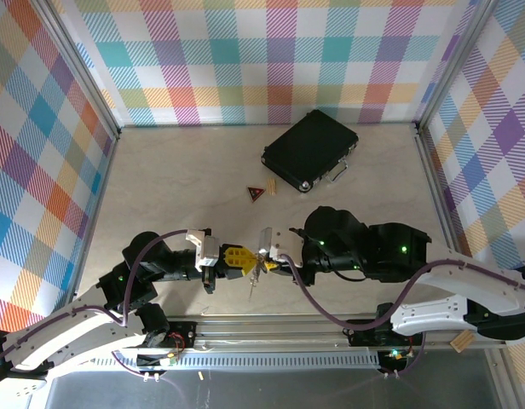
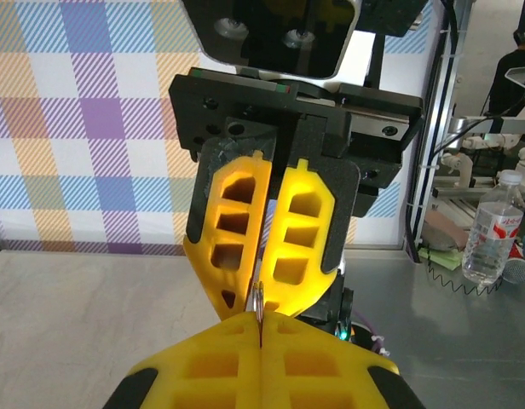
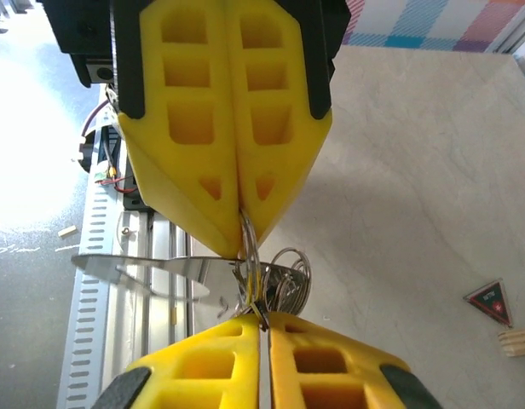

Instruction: Put the keys on the keyring

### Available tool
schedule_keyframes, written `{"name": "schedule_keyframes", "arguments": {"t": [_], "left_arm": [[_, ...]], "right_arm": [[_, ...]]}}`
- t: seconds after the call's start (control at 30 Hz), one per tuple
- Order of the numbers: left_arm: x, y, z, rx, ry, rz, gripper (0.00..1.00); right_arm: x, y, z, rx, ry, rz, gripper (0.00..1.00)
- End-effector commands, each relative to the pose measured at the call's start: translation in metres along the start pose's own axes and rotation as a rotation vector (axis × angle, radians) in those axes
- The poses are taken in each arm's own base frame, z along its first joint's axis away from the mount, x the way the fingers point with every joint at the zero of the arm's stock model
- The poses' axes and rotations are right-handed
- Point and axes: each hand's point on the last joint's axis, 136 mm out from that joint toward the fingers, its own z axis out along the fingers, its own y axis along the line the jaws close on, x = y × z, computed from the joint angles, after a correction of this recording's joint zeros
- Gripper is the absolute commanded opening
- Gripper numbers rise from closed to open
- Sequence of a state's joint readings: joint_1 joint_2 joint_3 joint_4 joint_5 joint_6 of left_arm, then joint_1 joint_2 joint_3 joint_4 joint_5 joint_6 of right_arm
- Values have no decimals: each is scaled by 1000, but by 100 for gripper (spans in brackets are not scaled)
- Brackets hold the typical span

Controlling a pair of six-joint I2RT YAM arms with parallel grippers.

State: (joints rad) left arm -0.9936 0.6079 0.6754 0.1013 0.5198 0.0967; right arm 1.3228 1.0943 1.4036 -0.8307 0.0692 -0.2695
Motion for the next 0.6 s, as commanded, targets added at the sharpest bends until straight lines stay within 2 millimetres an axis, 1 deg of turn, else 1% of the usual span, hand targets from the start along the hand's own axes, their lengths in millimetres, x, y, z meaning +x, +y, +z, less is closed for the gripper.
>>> {"name": "schedule_keyframes", "arguments": {"t": [0.0, 0.13, 0.23, 0.33, 0.57], "left_arm": [[-19, -10, -4, 37, -80, 26, 0], [-20, -10, -5, 38, -87, 28, 0], [-20, -10, -4, 36, -91, 28, 0], [-20, -9, -4, 37, -98, 24, 0], [-18, -10, -2, 52, -115, 13, 0]], "right_arm": [[-11, 3, -11, -11, -75, 11, 17], [-13, 6, -20, -17, -122, 18, 34], [-20, 10, -27, -33, -193, 24, 46], [-27, 12, -28, -46, -247, 30, 48], [-35, 9, -19, -37, -280, 38, 47]]}}
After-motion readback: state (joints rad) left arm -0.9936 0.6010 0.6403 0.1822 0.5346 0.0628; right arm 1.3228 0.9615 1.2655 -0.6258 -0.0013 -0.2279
